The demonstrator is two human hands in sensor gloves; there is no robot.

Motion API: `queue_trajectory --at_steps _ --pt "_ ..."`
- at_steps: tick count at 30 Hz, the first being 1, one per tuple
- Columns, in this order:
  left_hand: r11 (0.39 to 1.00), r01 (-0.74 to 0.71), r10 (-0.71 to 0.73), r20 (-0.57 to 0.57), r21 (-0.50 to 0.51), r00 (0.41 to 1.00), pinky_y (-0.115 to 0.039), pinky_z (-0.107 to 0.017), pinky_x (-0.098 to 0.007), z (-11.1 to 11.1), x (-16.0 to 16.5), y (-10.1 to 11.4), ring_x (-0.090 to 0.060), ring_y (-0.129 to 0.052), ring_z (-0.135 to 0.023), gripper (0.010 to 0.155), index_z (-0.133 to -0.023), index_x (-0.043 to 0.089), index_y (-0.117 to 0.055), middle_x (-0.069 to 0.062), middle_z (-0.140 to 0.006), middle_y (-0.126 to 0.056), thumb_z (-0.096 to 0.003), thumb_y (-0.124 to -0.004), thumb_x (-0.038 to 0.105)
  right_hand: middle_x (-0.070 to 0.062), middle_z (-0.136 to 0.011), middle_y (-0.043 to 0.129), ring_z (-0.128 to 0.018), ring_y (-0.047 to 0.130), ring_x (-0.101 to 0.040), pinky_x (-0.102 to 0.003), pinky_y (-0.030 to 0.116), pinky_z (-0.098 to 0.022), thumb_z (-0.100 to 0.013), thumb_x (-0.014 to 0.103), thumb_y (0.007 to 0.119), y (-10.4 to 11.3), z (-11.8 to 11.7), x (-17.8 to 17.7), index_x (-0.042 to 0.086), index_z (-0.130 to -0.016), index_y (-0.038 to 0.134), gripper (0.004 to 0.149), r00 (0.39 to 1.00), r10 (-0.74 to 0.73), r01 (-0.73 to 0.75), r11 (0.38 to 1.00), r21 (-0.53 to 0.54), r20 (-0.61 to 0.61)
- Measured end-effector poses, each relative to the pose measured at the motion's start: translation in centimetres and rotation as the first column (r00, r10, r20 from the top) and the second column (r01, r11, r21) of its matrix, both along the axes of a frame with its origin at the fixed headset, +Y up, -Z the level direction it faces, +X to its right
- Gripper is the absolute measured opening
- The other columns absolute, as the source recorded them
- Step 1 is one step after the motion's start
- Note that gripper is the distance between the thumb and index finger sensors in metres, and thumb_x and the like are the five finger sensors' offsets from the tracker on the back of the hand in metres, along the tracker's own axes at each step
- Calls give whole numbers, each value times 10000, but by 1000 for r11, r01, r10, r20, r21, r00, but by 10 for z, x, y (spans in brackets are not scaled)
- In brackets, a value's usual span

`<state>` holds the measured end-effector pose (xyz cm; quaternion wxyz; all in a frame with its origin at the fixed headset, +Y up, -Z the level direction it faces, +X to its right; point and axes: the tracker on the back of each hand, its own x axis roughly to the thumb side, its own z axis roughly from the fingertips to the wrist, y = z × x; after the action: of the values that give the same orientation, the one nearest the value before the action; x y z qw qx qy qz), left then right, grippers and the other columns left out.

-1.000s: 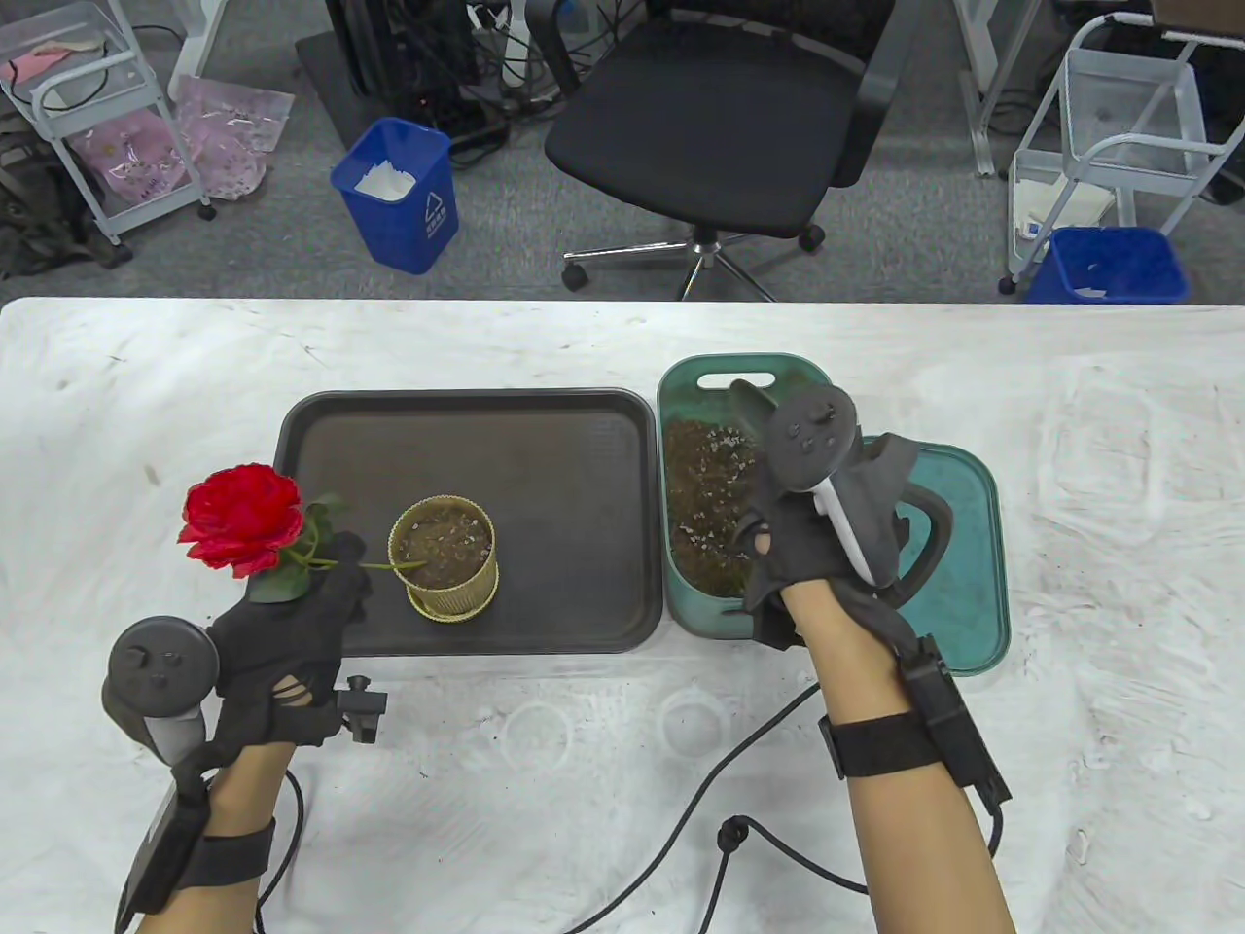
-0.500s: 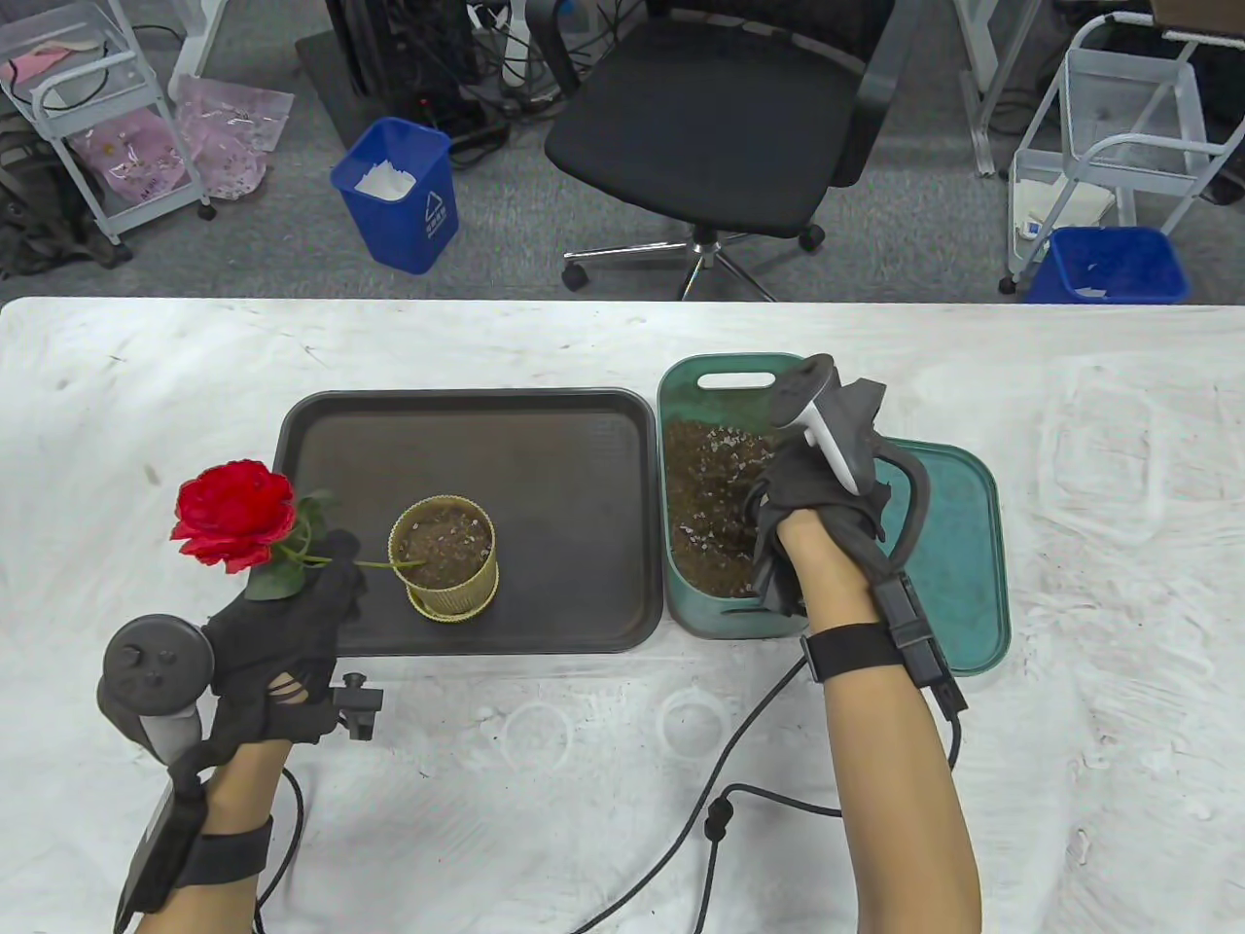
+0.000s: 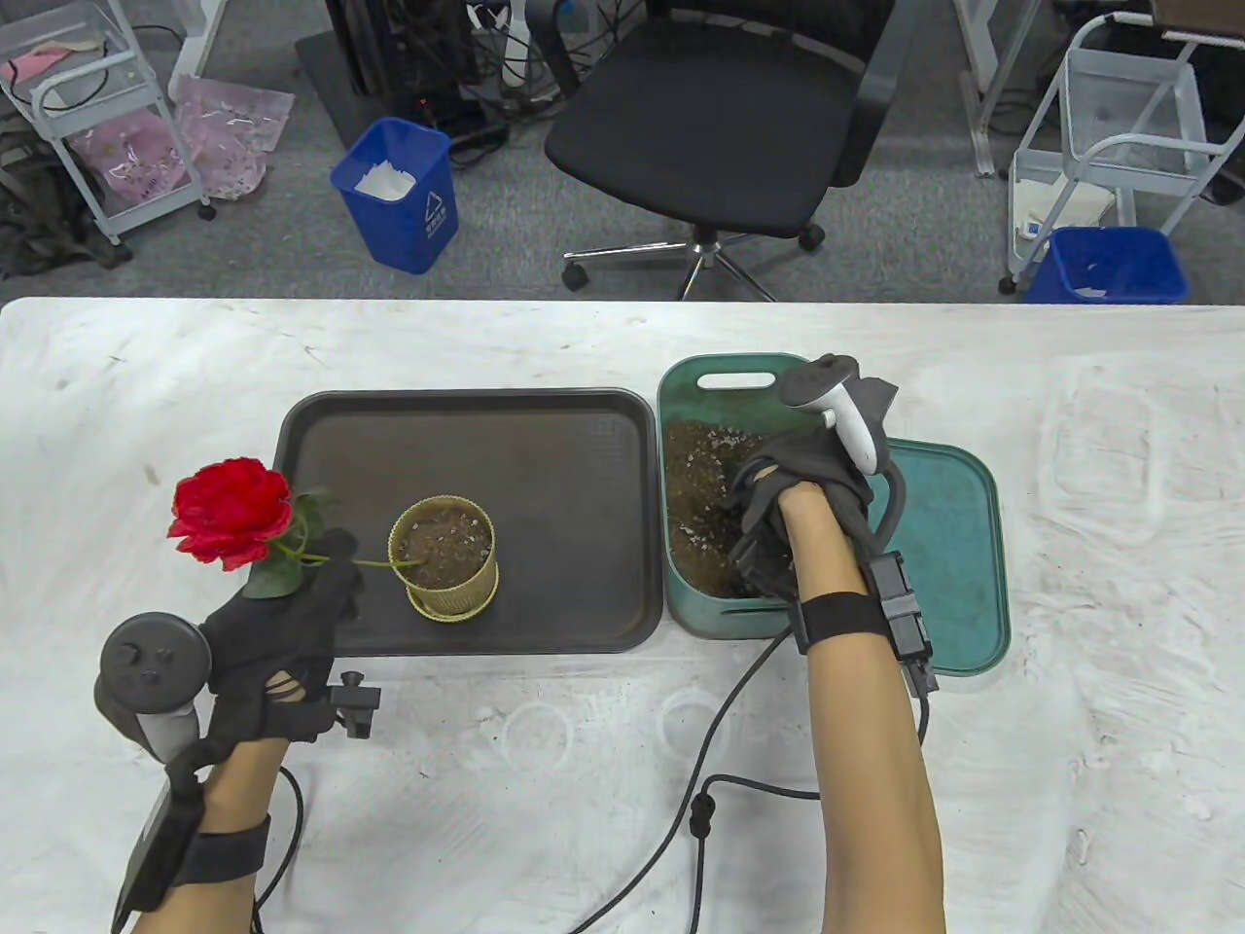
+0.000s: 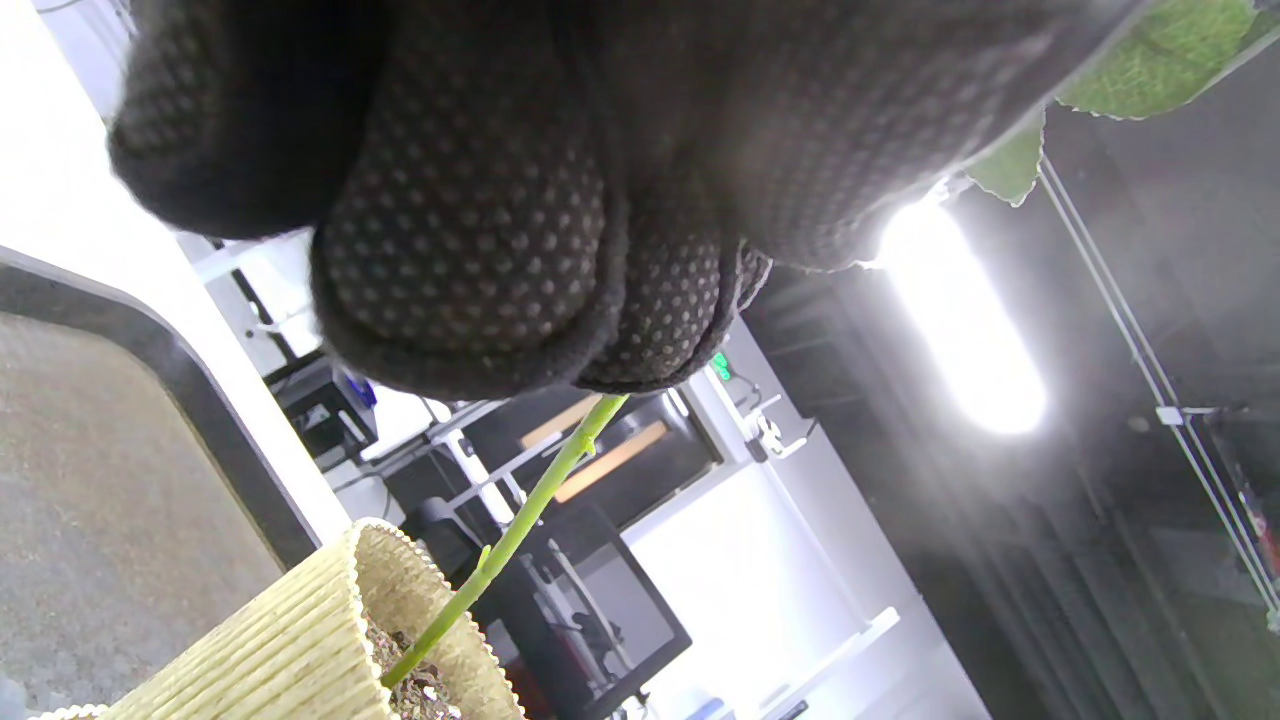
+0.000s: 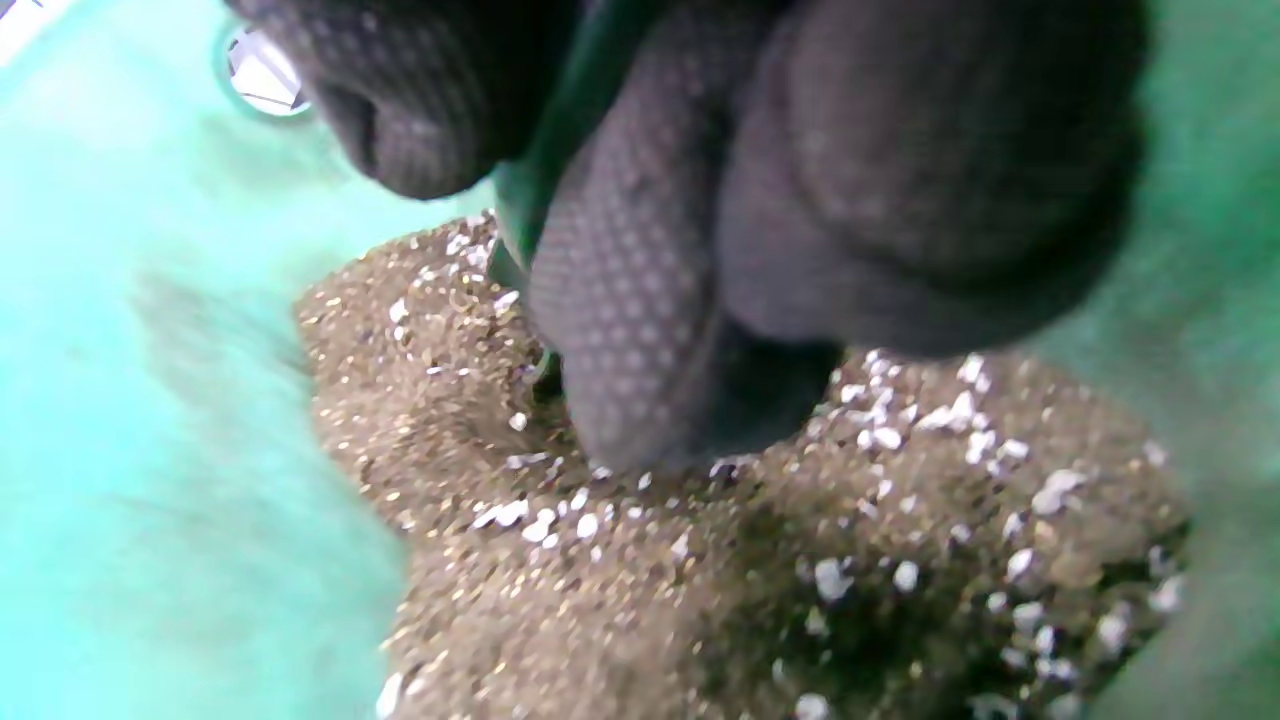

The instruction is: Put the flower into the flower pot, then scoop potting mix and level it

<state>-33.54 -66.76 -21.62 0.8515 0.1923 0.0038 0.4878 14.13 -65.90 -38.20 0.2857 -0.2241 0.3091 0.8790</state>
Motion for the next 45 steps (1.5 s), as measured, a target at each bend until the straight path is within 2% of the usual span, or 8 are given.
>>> queue_trajectory --at_steps 12,17,25,32,37,40,45 --pt "1000 -3 3 3 -1 1000 -940 -309 -358 -1 0 0 -174 -1119 -299 432 -764 243 -964 39 -575 -1076 -389 -897 446 -136 -619 986 -281 1091 -278 -382 959 -141 -413 302 741 0 18 5 25 -881 718 544 969 -243 242 970 26 50" --pt "1000 -8 8 0 -3 1000 -940 -310 -358 -1 -1 0 -174 -1119 -298 431 -763 244 -964 41 -575 -1076 -389 -897 446 -144 -615 982 -275 1094 -274 -374 966 -131 -417 300 740 -4 34 12 8 -875 706 545 926 -356 351 934 60 129" --pt "1000 -9 9 5 -4 1000 -941 -308 -357 -1 -1 0 -174 -1119 -298 432 -763 243 -965 42 -575 -1076 -387 -898 446 -149 -618 978 -278 1097 -278 -377 972 -131 -419 299 735 -1 60 22 7 -871 701 539 817 -533 498 844 198 219" --pt "1000 -17 17 1 -8 1000 -941 -311 -356 -1 -2 0 -172 -1119 -299 433 -765 242 -964 40 -576 -1075 -389 -897 447 -147 -620 976 -282 1096 -277 -378 972 -135 -420 303 733 9 80 34 13 -872 700 538 776 -575 508 813 285 258" --pt "1000 -23 23 -1 -11 1000 -941 -310 -357 -1 -2 0 -172 -1119 -299 433 -766 243 -963 42 -576 -1075 -389 -897 447 -146 -615 979 -276 1097 -275 -378 972 -131 -419 305 735 19 90 40 14 -868 705 536 768 -590 498 795 346 251" --pt "1000 -23 23 2 -11 1000 -941 -310 -357 -1 -2 0 -172 -1119 -299 433 -766 244 -962 43 -578 -1074 -389 -896 448 -145 -614 980 -276 1095 -279 -383 970 -132 -418 305 734 27 94 38 16 -866 708 534 768 -605 499 772 394 213" --pt "1000 -21 22 5 -11 1000 -941 -310 -357 -2 -2 0 -172 -1119 -300 432 -765 246 -963 42 -577 -1075 -389 -896 448 -148 -613 980 -275 1096 -275 -380 971 -130 -421 307 735 38 98 21 13 -866 707 534 779 -612 526 758 385 141"
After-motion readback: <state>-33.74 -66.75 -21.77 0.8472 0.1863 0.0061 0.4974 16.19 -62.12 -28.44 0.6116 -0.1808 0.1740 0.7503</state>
